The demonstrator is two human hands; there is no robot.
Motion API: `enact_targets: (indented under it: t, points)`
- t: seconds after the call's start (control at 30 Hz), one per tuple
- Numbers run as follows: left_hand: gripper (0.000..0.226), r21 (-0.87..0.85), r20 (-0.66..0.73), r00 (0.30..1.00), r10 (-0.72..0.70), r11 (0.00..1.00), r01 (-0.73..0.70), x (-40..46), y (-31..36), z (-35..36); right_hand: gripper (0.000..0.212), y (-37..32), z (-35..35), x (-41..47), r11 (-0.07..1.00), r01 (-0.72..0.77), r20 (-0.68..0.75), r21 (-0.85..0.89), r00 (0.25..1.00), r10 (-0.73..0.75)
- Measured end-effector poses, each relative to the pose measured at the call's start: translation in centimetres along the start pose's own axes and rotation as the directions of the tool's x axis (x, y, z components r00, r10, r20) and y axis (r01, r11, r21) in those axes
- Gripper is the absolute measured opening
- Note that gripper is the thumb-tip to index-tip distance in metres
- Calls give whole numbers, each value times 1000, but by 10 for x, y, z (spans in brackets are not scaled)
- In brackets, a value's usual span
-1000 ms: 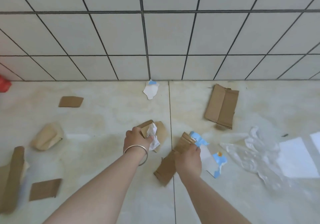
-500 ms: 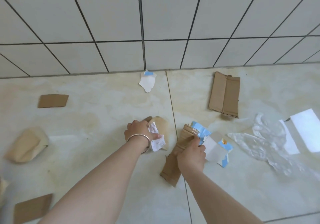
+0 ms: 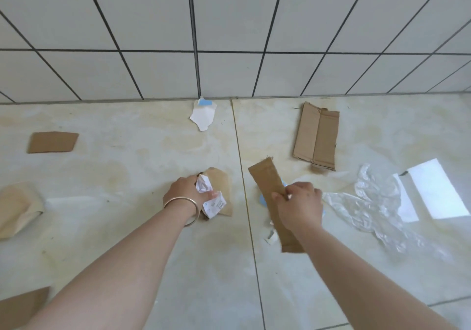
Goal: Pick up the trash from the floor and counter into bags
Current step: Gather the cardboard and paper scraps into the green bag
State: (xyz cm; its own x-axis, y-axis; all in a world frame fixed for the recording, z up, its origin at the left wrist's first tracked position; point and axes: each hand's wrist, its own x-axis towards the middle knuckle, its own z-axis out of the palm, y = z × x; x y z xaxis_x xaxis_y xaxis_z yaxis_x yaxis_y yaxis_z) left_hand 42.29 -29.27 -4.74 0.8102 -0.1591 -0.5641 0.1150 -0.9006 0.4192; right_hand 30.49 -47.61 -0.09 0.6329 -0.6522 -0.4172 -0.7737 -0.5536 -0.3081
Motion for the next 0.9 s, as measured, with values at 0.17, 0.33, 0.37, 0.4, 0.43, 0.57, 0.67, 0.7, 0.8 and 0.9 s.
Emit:
enact_targets:
  t: [0.17, 0.33, 0.37, 0.4, 0.43, 0.57, 0.67, 0.7, 0.8, 0.9]
  points:
    - [44, -122, -37, 999, -25, 992, 20, -10, -2, 4, 26, 30, -13, 14, 977, 1, 92, -215, 996, 20]
    - [53, -229, -75, 996, -58, 973, 40, -20, 2, 2, 32, 31, 6, 7, 986, 60, 84, -155, 995, -47]
    - [55, -254, -90, 994, -64, 966, 40, -23, 4, 2, 36, 31, 6, 5, 989, 64, 69, -133, 996, -55]
    - [58, -289, -103, 992, -75, 956, 42, -27, 5, 3, 41, 32, 6, 2, 992, 69, 65, -109, 996, -62]
    - [62, -335, -109, 990, -90, 941, 49, -31, 5, 3, 47, 33, 5, 0, 995, 68, 68, -66, 996, -63]
    - [29, -457, -52, 994, -95, 887, 61, -49, 1, -3, 57, 28, -8, -10, 977, -24, 130, 211, 992, -3]
    - [13, -591, -53, 993, -108, 805, 56, -70, -9, -14, 35, 12, -19, -19, 952, -76, 240, 297, 971, 3]
    - [13, -623, -64, 990, -126, 780, 59, -79, -15, -19, 32, 3, -20, -24, 940, -84, 268, 331, 963, -8]
    - [14, -724, -111, 976, -189, 688, 51, -110, -34, -44, 32, -34, -23, -45, 905, -37, 315, 424, 943, -109]
    - [9, -800, -178, 951, -254, 600, 10, -153, -59, -80, 27, -85, -26, -80, 858, 40, 365, 512, 894, -260]
